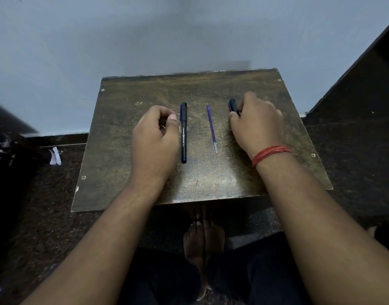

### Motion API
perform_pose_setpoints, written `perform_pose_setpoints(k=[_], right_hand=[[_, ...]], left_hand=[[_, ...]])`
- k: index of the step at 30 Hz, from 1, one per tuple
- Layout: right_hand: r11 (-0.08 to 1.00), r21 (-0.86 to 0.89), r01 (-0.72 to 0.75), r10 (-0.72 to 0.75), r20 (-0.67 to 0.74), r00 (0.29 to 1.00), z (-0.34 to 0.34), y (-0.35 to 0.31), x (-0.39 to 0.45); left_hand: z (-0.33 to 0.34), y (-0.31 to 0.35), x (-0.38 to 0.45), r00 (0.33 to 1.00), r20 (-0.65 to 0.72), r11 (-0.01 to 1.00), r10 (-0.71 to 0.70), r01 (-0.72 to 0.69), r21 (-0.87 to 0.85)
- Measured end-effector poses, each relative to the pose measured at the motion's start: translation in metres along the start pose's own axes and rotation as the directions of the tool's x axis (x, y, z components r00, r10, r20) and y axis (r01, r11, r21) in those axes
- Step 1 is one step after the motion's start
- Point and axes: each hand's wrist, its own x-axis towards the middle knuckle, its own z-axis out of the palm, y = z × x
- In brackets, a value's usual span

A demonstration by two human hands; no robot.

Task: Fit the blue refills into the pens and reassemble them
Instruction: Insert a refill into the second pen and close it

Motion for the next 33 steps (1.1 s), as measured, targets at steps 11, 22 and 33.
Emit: perform_pose_setpoints(k=[11, 22, 33], right_hand=[[0.987, 0.152, 0.053, -0.033, -0.131, 0.991, -0.013, -0.012, -0.003], [0.941, 0.313, 0.127, -0.125, -0.029, 0.992, -0.013, -0.026, -0.011], [0.929, 0.363, 0.074, -0.091, 0.03, 0.995, -0.008, -0.026, -0.01]], left_hand=[[0.002, -0.005, 0.001, 0.997, 0.074, 0.993, 0.001, -0.01, 0.117], [0.003, -0.007, -0.001, 0.993, 0.121, 0.929, 0.005, -0.049, 0.366], [0.01, -0.012, -0.003, 0.987, 0.157, 0.882, -0.036, -0.043, 0.469]])
